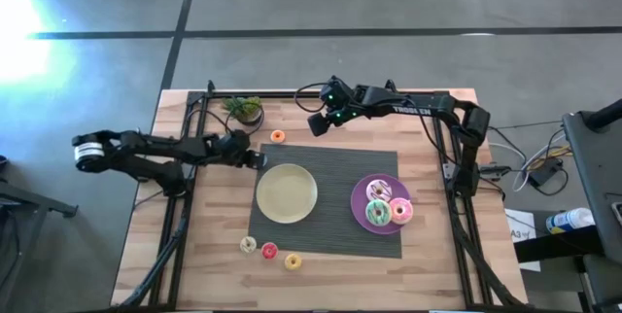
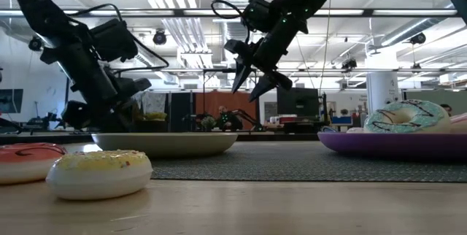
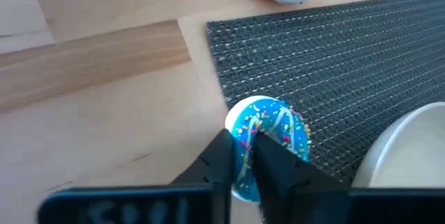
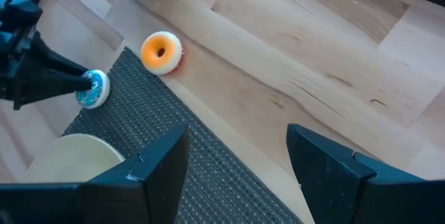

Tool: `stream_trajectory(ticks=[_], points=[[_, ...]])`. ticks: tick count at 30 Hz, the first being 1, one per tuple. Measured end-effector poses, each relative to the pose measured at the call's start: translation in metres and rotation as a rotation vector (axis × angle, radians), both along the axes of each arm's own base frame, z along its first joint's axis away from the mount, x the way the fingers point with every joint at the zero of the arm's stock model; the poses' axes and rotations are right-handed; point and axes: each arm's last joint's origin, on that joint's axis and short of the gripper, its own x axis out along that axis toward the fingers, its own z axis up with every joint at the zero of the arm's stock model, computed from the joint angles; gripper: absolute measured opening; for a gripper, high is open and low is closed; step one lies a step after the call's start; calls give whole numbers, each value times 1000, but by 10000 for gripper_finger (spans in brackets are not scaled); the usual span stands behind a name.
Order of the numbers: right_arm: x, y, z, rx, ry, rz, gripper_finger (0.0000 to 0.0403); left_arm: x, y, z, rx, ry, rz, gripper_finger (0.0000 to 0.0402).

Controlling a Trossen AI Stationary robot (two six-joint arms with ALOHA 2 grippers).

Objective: Pick & Place donuts
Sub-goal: Put the small blue donut on the white plate

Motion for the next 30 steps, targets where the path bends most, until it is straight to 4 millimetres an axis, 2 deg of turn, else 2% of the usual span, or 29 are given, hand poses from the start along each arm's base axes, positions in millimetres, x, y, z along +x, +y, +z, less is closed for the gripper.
stream_trajectory(ticks=[3, 6, 10, 12, 14, 21, 25, 30], points=[[-2, 1, 6, -9, -12, 16, 232, -1, -1, 10, 7, -20, 1, 5], [-4, 2, 11, -17, -17, 22, 229, 4, -3, 34, 39, -63, -33, 2], [-6, 3, 14, -24, -13, 32, 228, 15, -13, 68, 112, -153, -181, 1], [-7, 3, 14, -22, -8, 32, 228, 22, -20, 78, 123, -177, -253, 1], [-7, 3, 14, -22, -7, 32, 228, 28, -26, 77, 122, -155, -301, 1], [-8, 4, 13, -12, 12, 31, 227, 47, -43, 46, 44, -18, -394, 0], [-8, 5, 13, -11, 13, 33, 226, 55, -56, 37, 24, 26, -454, 0], [-6, 8, 13, -13, 10, 42, 226, 54, -62, 33, -18, 51, -392, 13]])
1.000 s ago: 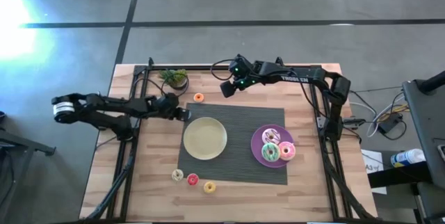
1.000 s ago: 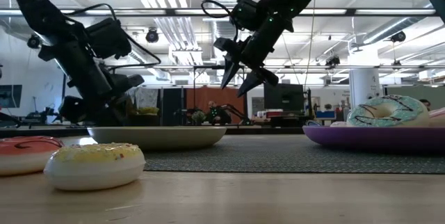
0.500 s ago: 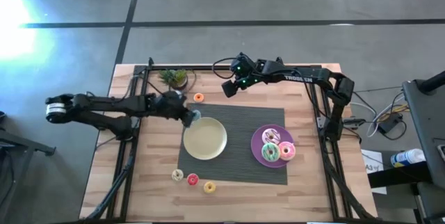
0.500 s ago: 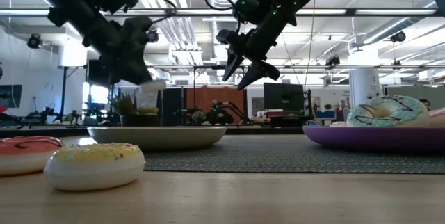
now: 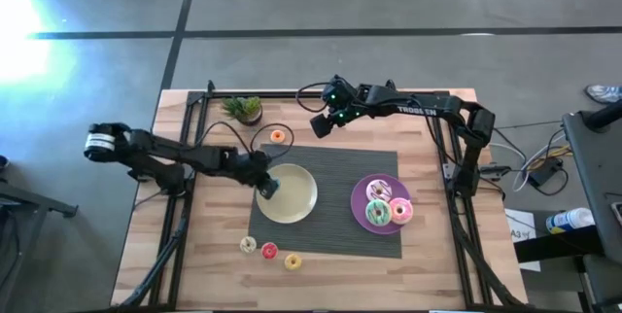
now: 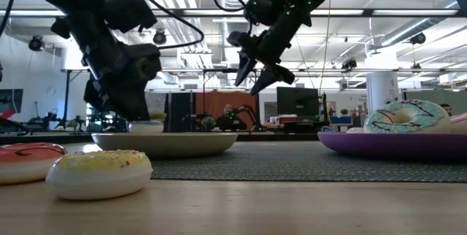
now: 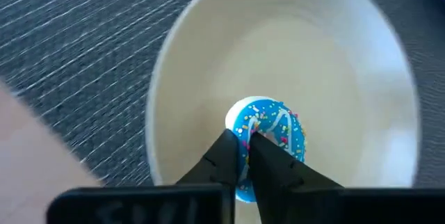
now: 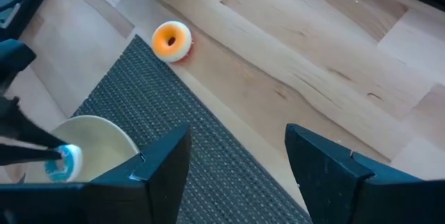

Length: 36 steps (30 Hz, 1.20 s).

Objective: Pick & Place donuts
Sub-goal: Put the small blue donut on the white plate, then put the small red donut on the white plate

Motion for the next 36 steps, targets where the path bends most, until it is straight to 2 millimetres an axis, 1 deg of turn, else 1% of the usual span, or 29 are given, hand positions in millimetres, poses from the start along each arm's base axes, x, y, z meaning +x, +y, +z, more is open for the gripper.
stream_trajectory(ticks=[3, 7, 9, 11, 13, 17, 20, 23, 25, 29, 33, 36], points=[[1, 1, 0, -1, -2, 3, 228, -4, 0, -1, 19, 36, 41, 47], [1, 1, 1, -5, -8, 6, 234, -9, 0, 1, 21, 62, 45, 100], [2, 1, 1, -8, -12, 6, 236, -13, 0, 3, 20, 73, 45, 119], [2, 1, 1, -13, -17, 10, 239, -17, 0, 8, 15, 79, 59, 129], [4, 0, 3, -36, -37, 27, 240, -22, 1, 16, 24, 87, 85, 132], [12, -3, 3, -57, -110, 70, 237, -32, 2, 40, 87, 36, 139, 133], [19, -10, -10, -17, -132, 65, 235, -42, 4, 55, 124, -8, 182, 133], [29, -16, -26, 41, -114, 91, 235, -54, 5, 64, 124, -56, 244, 133], [38, -18, -34, 67, -111, 117, 235, -61, 5, 66, 122, -59, 282, 133], [57, -18, -40, 69, -119, 169, 235, -72, 5, 63, 112, -54, 323, 133], [75, -25, -37, 57, -133, 179, 235, -76, 9, 54, 114, -50, 369, 133], [81, -28, -32, 33, -92, 224, 235, -75, 14, 47, 93, -82, 409, 133]])
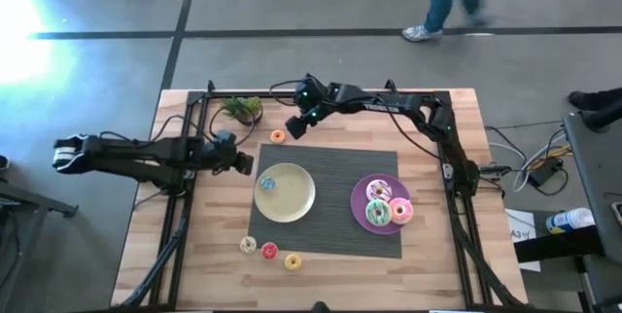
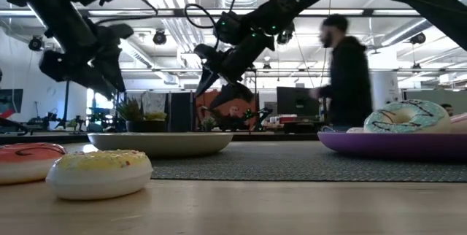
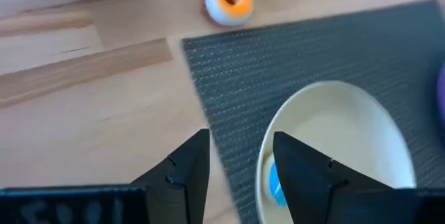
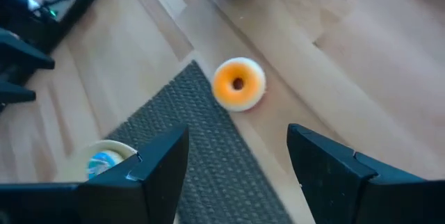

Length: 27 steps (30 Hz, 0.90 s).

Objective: Pick & Place donuts
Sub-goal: Put the small red donut on the white plate

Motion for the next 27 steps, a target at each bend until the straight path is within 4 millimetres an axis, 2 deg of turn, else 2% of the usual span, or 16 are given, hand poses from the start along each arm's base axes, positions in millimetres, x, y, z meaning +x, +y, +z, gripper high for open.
stream_trajectory(ticks=[6, 13, 20, 27], points=[[-12, 5, 21, -93, 160, 70, 235, 16, 31, -9, 10, -124, 45, 133], [-31, 11, 43, -167, 242, 33, 233, 32, 82, -21, -26, -34, 9, 133], [-45, 16, 45, -172, 259, -12, 231, 61, 108, -29, -16, 71, -44, 133], [-52, 19, 37, -161, 302, -39, 230, 86, 128, -44, -13, 167, -100, 133]])
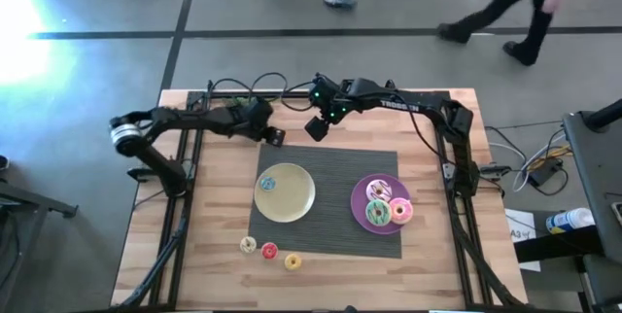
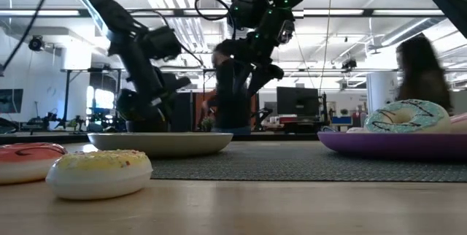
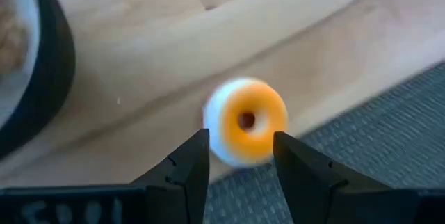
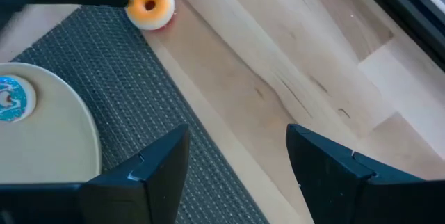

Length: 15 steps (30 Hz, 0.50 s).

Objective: Pick & Place donuts
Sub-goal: Put the small red donut on the white plate

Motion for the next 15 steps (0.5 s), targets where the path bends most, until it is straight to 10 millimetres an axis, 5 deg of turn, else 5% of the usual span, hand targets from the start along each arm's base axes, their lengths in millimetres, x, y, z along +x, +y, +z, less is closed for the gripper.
stream_trajectory(ticks=[8, 15], points=[[-1, 0, 1, 2, 4, 0, 229, 11, 11, -11, -2, 53, -21, 123], [-1, 1, 2, -3, 2, 8, 228, 11, 11, -19, -14, 92, -28, 62]])
